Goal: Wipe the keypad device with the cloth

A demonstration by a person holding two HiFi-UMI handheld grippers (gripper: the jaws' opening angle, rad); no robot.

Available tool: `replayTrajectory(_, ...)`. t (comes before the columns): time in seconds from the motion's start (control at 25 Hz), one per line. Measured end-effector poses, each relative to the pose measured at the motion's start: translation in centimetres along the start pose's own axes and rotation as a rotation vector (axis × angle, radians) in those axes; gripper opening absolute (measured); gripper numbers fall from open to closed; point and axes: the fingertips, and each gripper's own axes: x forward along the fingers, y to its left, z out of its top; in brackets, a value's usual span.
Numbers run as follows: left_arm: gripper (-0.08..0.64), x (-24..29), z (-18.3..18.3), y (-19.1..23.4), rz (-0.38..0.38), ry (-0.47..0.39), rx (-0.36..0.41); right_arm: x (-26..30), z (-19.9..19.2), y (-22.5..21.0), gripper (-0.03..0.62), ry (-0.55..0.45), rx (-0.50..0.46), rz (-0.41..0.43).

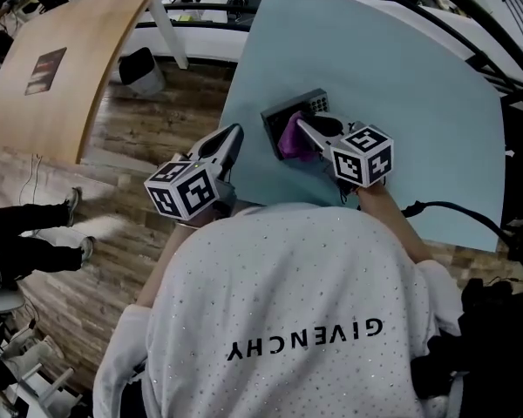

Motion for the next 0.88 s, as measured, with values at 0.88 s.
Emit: replayTrajectory(0.88, 0.001, -1.5, -2.2, 1.4, 0.007, 0.020, -0.064, -1.7, -3.8, -5.8, 0.051, -0.037, 0.253, -0.232)
